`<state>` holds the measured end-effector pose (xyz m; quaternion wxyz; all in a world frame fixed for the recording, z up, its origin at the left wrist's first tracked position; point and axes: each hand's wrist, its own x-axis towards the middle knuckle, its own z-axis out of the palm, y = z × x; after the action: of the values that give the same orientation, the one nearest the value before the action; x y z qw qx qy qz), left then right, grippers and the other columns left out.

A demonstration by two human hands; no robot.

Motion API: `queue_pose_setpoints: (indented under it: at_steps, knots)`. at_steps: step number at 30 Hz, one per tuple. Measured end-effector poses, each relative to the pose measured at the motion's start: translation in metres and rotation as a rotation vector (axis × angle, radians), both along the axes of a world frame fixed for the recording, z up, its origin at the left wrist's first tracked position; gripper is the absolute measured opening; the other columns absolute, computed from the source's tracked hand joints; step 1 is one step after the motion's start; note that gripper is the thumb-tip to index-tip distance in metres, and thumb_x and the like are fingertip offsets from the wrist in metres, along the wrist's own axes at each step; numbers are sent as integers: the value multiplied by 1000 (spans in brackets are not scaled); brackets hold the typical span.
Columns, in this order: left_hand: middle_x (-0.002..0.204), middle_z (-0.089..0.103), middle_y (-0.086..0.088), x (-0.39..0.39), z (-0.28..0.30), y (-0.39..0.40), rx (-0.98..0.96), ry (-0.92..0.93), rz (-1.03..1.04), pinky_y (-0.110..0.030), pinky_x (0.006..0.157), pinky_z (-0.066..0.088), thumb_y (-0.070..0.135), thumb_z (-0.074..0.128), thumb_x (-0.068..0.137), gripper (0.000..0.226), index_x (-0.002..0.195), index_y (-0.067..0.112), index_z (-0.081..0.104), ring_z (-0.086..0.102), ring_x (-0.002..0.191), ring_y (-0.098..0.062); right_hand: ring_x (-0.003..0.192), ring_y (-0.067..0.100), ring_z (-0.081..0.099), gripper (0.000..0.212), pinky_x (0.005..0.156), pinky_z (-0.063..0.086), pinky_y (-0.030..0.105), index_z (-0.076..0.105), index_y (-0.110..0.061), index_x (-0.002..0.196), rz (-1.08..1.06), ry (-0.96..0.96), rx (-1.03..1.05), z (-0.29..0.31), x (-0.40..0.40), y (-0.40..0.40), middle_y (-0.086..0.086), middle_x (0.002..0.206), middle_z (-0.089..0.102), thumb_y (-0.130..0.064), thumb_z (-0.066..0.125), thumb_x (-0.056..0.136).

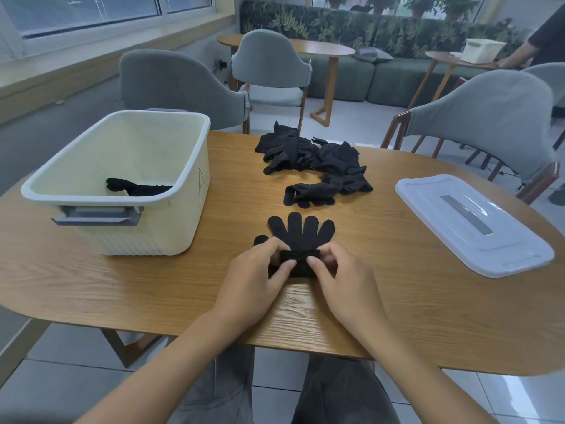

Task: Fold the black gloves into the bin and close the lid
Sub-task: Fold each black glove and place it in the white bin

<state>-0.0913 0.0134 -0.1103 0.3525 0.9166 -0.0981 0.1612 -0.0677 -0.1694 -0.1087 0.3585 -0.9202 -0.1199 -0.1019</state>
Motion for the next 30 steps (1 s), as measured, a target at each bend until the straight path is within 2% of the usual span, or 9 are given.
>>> queue_pose_setpoints:
  at_steps: [4,7,9,12,15,21,24,27,30]
  knots:
    - [102,50,18,7,-5,-3,-59,-11,60,-19,69,52,29,72,91,25,106,29,53,60,86,2,87,3,50,14,69,38,18,58,-30,100,-51,-10,-29,-6,6,6,-13,78,57,-38,66,92]
    - [101,45,15,10,-7,-3,-23,-27,84,-18,65,48,27,74,89,23,96,28,52,57,82,0,88,4,50,33,71,38,15,50,-31,114,-62,-45,38,-8,4,6,-14,89,51,-33,70,88]
    - [98,46,14,11,-9,-3,0,-40,68,-23,68,49,25,73,90,17,92,27,57,53,84,-2,91,3,50,29,73,40,13,54,-30,111,-49,-98,21,-7,1,6,-15,96,48,-28,71,88]
    - [99,50,12,12,-11,-3,33,-84,54,-29,78,48,22,72,90,11,96,25,63,51,91,-6,92,5,50,13,76,43,18,64,-22,96,29,-253,-72,-6,-5,6,-13,97,50,-14,69,87]
    - [98,53,11,14,-12,-5,64,-107,79,-29,82,45,21,71,90,9,97,22,66,49,93,-9,93,10,50,16,78,46,29,67,-17,95,133,-332,-194,-8,-11,8,-9,96,54,-7,62,84]
    - [96,59,13,12,-14,-5,69,-87,67,-24,79,44,21,65,95,6,100,20,70,50,93,-5,104,8,48,34,90,44,27,62,-21,114,139,-239,-315,-5,-9,11,-12,110,54,-13,60,81]
    - [97,62,13,9,-12,-6,100,-88,77,-24,77,46,25,62,97,11,104,21,70,52,91,-4,108,7,50,34,94,44,22,61,-19,119,116,-202,-281,-7,-8,12,-10,115,54,-11,58,86]
    - [100,62,15,6,-10,-7,131,-74,78,-23,78,46,40,61,96,23,110,23,67,51,92,-4,114,7,50,31,99,39,16,61,-18,122,97,-176,-256,-11,-7,12,-8,122,56,-10,55,93]
    - [106,60,16,6,-9,-6,163,-34,51,-23,81,46,48,66,89,36,118,26,62,50,98,-4,112,6,50,27,94,39,16,60,-20,122,73,-149,-221,-11,-6,12,-9,121,58,-12,54,97]
